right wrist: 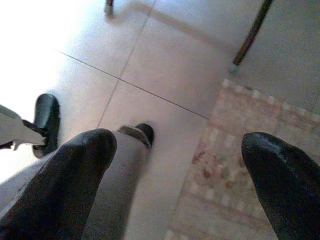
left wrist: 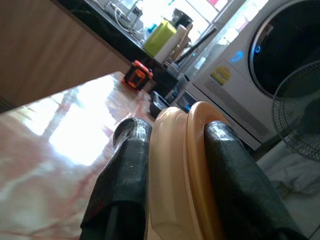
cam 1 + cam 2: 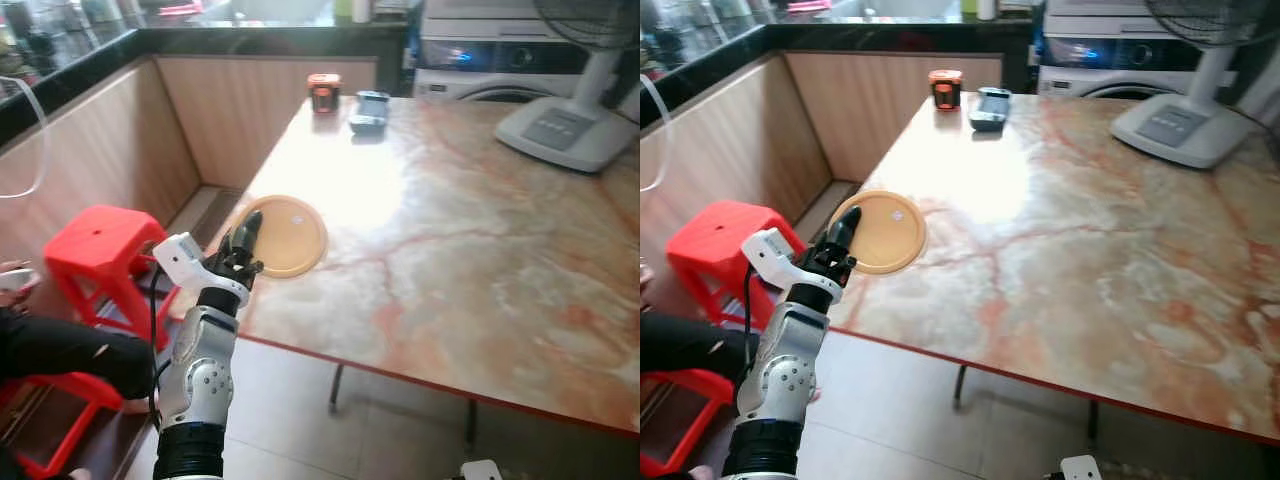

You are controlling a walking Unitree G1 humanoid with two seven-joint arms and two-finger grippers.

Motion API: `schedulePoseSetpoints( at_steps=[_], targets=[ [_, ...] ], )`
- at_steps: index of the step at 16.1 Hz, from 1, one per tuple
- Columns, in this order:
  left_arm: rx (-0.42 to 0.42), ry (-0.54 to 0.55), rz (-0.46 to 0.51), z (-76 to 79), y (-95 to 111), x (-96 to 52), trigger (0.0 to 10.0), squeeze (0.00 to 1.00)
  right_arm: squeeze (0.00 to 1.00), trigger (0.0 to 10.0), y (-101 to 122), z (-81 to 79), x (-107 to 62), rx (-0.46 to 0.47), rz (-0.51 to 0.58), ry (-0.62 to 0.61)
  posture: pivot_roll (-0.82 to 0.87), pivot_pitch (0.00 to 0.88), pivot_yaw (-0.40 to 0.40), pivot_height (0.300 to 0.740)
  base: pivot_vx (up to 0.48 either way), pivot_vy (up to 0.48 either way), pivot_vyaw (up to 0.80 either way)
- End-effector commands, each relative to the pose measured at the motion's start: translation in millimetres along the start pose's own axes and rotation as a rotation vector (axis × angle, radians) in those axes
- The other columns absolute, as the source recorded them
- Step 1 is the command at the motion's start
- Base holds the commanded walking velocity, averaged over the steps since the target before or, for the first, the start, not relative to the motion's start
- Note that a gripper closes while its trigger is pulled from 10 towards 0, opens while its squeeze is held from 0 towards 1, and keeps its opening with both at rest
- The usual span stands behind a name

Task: Restocking fridge

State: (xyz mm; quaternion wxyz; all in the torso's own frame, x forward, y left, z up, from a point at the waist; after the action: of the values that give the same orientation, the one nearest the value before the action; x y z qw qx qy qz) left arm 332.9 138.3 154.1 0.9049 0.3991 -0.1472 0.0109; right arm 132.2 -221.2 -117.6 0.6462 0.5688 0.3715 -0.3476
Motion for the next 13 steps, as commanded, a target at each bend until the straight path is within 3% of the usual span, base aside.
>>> schedulePoseSetpoints(
  at_steps=[1,13],
  targets=[
    [-0.004,0.011,-0.006,-0.7,-1.7,0.3,10.0,0.00,0.00,10.0,-5.0,-5.4,-0.2,0.012,-0.013,0.011,-0.10,0.000,0.086,0.740,0.000,0.285,0.00],
    [-0.009,-0.002,0.000,1.0,-0.6,3.9,10.0,0.00,0.00,10.0,-2.7,-3.8,0.1,0.018,-0.009,0.010,-0.09,0.000,0.075,0.740,0.000,0.337,0.00]
  ],
)
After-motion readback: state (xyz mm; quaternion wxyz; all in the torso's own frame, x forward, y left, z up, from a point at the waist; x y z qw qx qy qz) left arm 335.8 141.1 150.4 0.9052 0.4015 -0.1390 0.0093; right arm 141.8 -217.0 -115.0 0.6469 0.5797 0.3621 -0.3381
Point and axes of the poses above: a point about 5 cm out from each wrist's last joint towards the gripper, its own x axis pointing out of the wrist towards the gripper, its own y axis along the axis of the wrist's last joint, z = x × y, the point moved 2 cm from there along x, pointing out of the wrist towards the gripper, and after that the axes turned 1 degree about x, right-handed, at the moved point
